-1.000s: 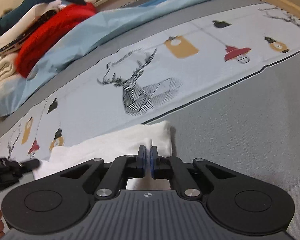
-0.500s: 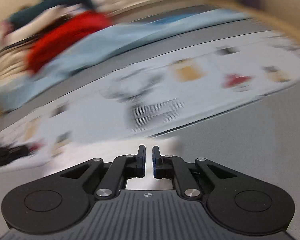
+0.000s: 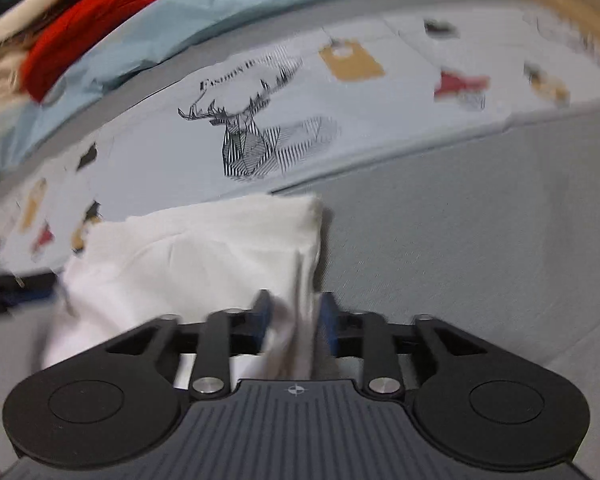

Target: Fold small clothes

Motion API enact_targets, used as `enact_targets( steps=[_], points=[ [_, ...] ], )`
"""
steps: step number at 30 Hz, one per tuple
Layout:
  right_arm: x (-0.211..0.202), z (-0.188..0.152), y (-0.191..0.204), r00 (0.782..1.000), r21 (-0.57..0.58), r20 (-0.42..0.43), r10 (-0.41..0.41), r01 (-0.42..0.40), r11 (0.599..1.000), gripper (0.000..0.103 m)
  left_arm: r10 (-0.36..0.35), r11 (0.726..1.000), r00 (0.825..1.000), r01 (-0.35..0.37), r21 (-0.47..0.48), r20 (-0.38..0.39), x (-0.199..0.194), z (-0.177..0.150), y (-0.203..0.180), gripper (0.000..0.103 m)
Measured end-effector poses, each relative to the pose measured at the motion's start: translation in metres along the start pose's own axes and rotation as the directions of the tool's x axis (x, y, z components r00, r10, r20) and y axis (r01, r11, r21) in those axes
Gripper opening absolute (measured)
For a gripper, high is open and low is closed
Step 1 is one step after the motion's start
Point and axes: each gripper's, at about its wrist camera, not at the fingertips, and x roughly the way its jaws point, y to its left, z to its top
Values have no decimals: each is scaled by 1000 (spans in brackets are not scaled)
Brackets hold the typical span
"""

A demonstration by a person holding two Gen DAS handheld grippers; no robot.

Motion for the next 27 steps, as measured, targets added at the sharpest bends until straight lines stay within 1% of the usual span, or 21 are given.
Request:
enact_targets(
  steps=[1, 2, 4, 5, 6, 7, 8, 9, 10, 12, 15, 18, 19, 20, 21, 22, 23, 24, 25, 26, 27],
  points=[
    [8, 0, -3, 999, 31, -37, 3, -2, 1000, 61, 1, 1000, 1000, -1, -8, -25, 5, -1, 1, 72],
    [13, -2, -5, 998, 54, -63, 2, 1, 999, 63, 2, 1000, 999, -3, -11, -47, 10, -1, 1, 72],
    [17, -2, -5, 998, 68, -59, 11, -7, 998, 66, -11, 1000, 996, 10, -22, -84, 21, -4, 2, 72],
    [18, -2, -3, 998, 64, -56, 15, -12, 998, 66, -22, 1000, 996, 20, -23, -90, 25, -5, 3, 72],
    [17, -3, 1, 998, 59, -54, 17, -14, 998, 66, -25, 1000, 996, 24, -13, -86, 26, -6, 2, 69],
    [18, -3, 3, 999, 52, -51, 18, -16, 999, 62, -25, 1000, 996, 25, 2, -80, 27, -7, 0, 56],
    [18, -3, 7, 998, 39, -45, 32, -30, 999, 56, -26, 999, 996, 28, 17, -81, 28, -9, -1, 47],
    [17, -4, 11, 998, 31, -42, 51, -49, 998, 35, -17, 999, 997, 20, 31, -72, 28, -9, -2, 32],
    [14, -4, 13, 999, 19, -28, 47, -46, 999, 25, -16, 999, 998, 18, 40, -61, 26, -8, -2, 25],
    [12, -1, 20, 999, 5, 0, 43, -43, 999, 14, -29, 999, 999, 30, 33, -27, 15, -4, 1, 22],
    [5, 7, 31, 989, 35, 79, 125, -128, 991, 12, -8, 998, 997, 2, 66, 82, -12, 4, 1, 21],
    [-2, 12, 54, 974, -28, 152, 170, -168, 985, 11, 10, 996, 979, -27, 82, 205, -40, 12, 4, 20],
    [-5, 12, 62, 970, -52, 182, 163, -156, 986, 12, 30, 996, 968, -51, 77, 249, -49, 14, 7, 21],
    [-8, 13, 69, 968, -76, 212, 133, -120, 990, 12, 61, 995, 956, -80, 55, 287, -56, 17, 11, 21],
    [-12, 11, 77, 962, -106, 259, 82, -56, 993, 14, 82, 995, 946, -96, 31, 313, -63, 19, 16, 21],
    [-16, 11, 82, 955, -131, 292, 54, -16, 991, 18, 88, 995, 942, -97, 11, 324, -69, 20, 22, 22],
    [-21, 10, 86, 947, -161, 315, 57, -5, 987, 18, 78, 997, 940, -83, 2, 331, -75, 21, 26, 22],
    [-27, 8, 90, 942, -195, 325, 86, -22, 981, 18, 56, 998, 941, -60, 3, 333, -80, 20, 27, 22],
    [-34, 5, 94, 936, -243, 322, 143, -64, 968, 18, 25, 999, 945, -33, 17, 327, -84, 20, 27, 22],
    [-36, 3, 97, 934, -285, 301, 193, -105, 953, 18, -10, 999, 952, -3, 44, 307, -86, 18, 25, 22],
    [-36, -2, 102, 937, -343, 247, 248, -155, 927, 18, -43, 997, 961, 22, 80, 274, -85, 15, 22, 22]
  ],
)
